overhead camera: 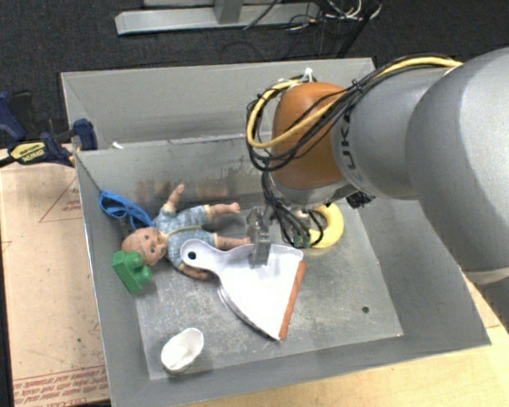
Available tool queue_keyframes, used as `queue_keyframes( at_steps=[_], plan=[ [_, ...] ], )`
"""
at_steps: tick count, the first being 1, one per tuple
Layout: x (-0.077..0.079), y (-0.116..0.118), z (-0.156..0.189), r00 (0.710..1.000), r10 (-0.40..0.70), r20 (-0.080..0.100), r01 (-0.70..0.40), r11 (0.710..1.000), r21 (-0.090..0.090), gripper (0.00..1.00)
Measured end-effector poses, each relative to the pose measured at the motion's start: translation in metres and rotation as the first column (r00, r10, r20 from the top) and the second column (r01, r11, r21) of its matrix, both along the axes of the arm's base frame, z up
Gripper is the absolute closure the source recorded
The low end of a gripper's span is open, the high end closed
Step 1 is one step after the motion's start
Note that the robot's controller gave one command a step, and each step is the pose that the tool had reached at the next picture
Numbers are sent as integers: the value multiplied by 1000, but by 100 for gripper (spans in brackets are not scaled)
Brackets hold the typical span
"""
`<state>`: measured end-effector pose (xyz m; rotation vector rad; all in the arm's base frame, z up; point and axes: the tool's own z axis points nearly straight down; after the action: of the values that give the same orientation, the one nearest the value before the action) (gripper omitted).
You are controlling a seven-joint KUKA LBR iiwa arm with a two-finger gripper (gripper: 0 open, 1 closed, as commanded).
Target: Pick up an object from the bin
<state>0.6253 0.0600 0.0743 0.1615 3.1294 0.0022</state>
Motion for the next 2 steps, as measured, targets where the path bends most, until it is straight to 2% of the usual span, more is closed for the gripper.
queue_keyframes(
  at_steps=[2],
  plan=[
    [-1,0,15,1000,0,-2,0,1000,0,100]
  ],
)
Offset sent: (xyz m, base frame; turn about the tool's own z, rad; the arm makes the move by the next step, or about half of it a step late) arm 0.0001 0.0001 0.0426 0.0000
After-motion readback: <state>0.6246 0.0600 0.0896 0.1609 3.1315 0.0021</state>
